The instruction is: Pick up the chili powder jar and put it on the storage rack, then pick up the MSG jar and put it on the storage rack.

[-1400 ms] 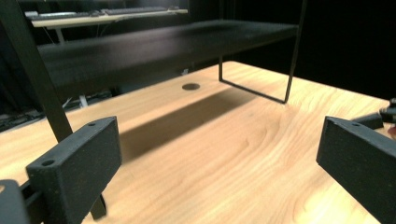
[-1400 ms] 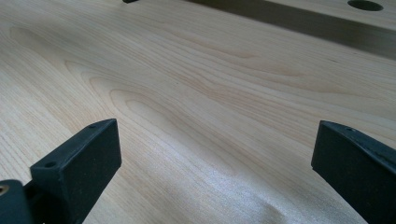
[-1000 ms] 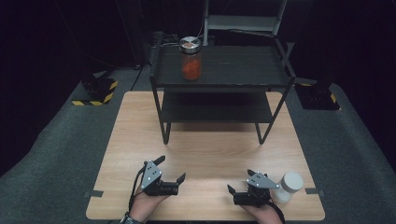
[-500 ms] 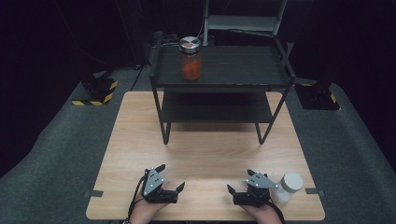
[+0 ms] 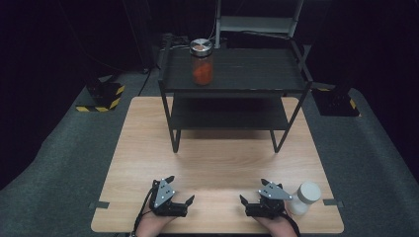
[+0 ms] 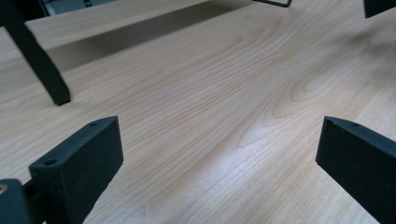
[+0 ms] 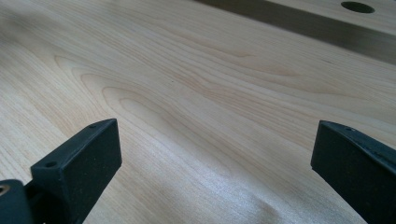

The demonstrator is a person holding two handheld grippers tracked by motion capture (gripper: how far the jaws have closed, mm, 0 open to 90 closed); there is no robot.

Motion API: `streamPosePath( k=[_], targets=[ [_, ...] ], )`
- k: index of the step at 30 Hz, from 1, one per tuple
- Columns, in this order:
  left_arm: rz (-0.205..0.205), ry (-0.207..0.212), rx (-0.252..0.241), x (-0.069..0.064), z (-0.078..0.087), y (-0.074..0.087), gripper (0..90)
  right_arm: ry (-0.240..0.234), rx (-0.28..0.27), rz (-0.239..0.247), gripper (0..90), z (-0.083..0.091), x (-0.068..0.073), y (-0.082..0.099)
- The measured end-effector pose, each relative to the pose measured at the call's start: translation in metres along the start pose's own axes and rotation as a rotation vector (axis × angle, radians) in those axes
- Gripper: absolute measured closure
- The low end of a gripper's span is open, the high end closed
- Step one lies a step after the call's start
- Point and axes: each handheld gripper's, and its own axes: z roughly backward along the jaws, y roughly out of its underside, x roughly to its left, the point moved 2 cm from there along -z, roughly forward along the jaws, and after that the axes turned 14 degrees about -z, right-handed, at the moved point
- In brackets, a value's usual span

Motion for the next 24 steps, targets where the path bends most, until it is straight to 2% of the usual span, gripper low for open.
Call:
streamPosePath(
  k=[3, 7, 24],
  targets=[
    [-0.005, 0.0, 0.0, -0.0004, 0.0003, 0.0, 0.4, -0.001, -0.004, -0.005, 1.4, 0.0003, -0.0008, 0.0005],
    [-0.051, -0.013, 0.015, -0.0051, 0.0011, -0.0025, 0.4, -0.005, -0.006, -0.003, 1.4, 0.0006, -0.001, 0.0008],
    [-0.067, -0.01, 0.027, -0.0057, -0.0001, -0.0045, 0.4, 0.007, -0.032, 0.022, 1.4, 0.0033, 0.0027, 0.0055]
  ],
)
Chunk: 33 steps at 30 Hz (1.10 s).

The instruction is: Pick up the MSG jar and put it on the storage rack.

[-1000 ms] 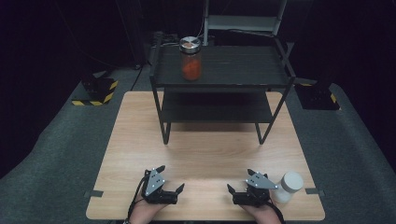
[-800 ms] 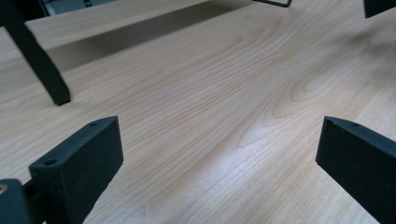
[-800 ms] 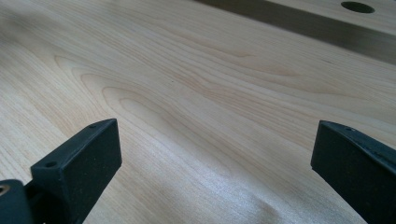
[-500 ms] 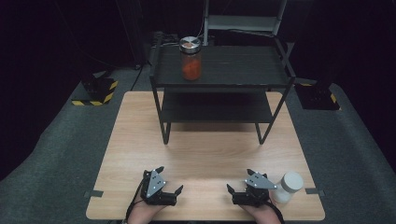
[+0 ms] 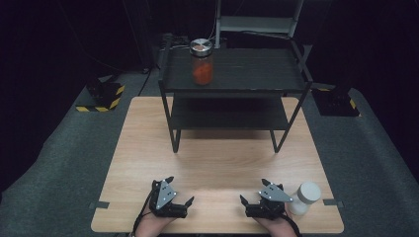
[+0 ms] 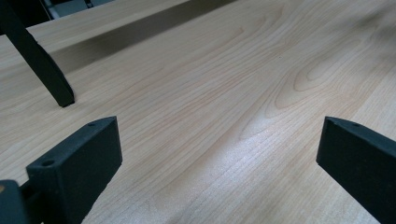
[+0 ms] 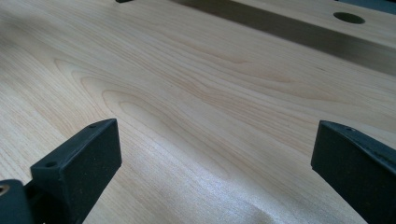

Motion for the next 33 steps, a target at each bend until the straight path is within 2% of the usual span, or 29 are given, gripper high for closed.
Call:
streamPosePath(
  k=[7, 11, 15, 18, 29, 33],
  targets=[
    [-0.003, 0.0, -0.003, 0.0, 0.0, 0.0, 0.4, -0.009, -0.031, -0.001, 1.4, 0.009, 0.0, -0.001],
    [-0.016, -0.002, -0.004, -0.002, 0.0, 0.0, 0.4, -0.023, -0.07, -0.011, 1.4, 0.022, 0.0, -0.001],
    [-0.008, 0.004, -0.008, 0.0, 0.001, 0.001, 0.4, -0.029, -0.112, -0.021, 1.4, 0.035, 0.002, -0.001],
    [-0.004, 0.006, -0.01, 0.0, 0.001, 0.002, 0.4, -0.029, -0.125, -0.028, 1.4, 0.04, 0.002, -0.001],
    [-0.001, 0.01, -0.012, 0.001, 0.001, 0.002, 0.4, 0.005, -0.227, -0.049, 1.3, 0.07, -0.001, -0.006],
    [0.001, 0.009, -0.015, 0.001, 0.001, 0.002, 0.4, 0.011, -0.237, -0.056, 1.4, 0.076, -0.004, -0.006]
  ],
)
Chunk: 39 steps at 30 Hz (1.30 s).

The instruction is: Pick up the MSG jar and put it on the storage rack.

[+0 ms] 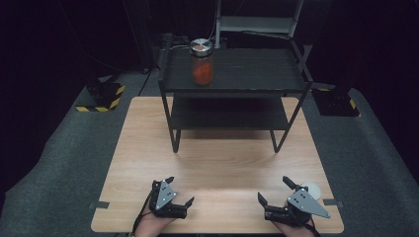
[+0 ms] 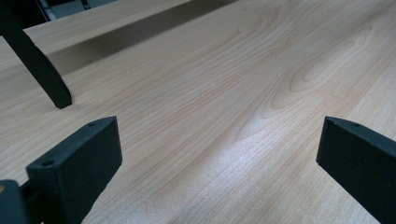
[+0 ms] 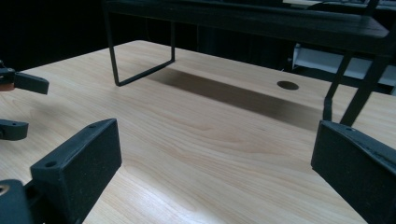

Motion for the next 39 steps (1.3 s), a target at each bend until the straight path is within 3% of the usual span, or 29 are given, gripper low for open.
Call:
streamPosePath(
  k=[12, 23, 39],
  targets=[
    [0.0, 0.001, -0.001, 0.0, 0.0, 0.0, 0.4, 0.026, -0.042, -0.005, 1.5, 0.018, -0.004, -0.004],
    [-0.006, 0.005, 0.001, 0.0, 0.0, 0.0, 0.4, 0.095, -0.062, -0.021, 1.4, 0.038, -0.016, 0.0],
    [-0.01, 0.009, 0.0, 0.0, 0.0, 0.0, 0.4, 0.171, -0.085, -0.056, 1.4, 0.054, -0.026, 0.008]
  ],
)
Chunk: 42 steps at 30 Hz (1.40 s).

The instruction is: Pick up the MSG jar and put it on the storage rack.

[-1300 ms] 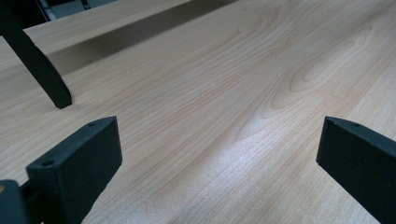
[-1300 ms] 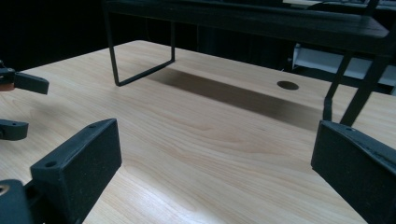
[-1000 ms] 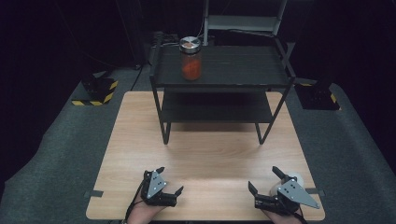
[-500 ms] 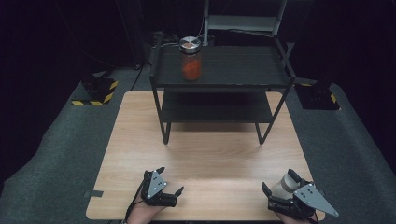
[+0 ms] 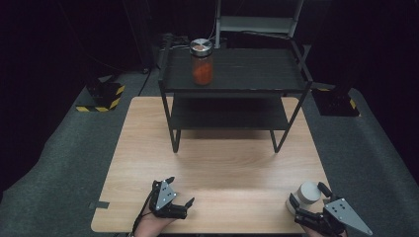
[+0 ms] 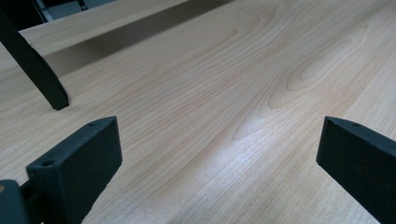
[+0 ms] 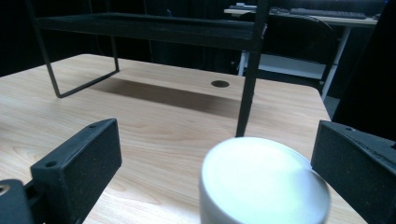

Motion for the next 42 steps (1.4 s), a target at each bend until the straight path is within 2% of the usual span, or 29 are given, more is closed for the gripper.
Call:
streamPosePath(
  k=[7, 17, 21, 31, 42],
  targets=[
    [-0.001, 0.005, 0.001, 0.0, 0.0, 0.0, 0.4, 0.03, 0.015, -0.001, 1.4, 0.0, -0.005, 0.005],
    [0.002, 0.009, -0.002, 0.001, 0.0, 0.0, 0.4, 0.038, 0.046, -0.025, 3.0, -0.004, -0.016, 0.014],
    [-0.002, 0.011, 0.001, 0.001, 0.0, 0.0, 0.4, 0.026, 0.051, -0.047, 9.7, -0.004, -0.023, 0.017],
    [0.004, 0.013, -0.002, 0.002, 0.0, 0.0, 0.4, -0.01, 0.054, -0.046, 25.5, -0.005, -0.029, 0.021],
    [0.003, 0.014, -0.002, 0.002, 0.001, 0.001, 0.4, -0.014, 0.039, -0.051, 33.3, -0.005, -0.031, 0.023]
  ],
)
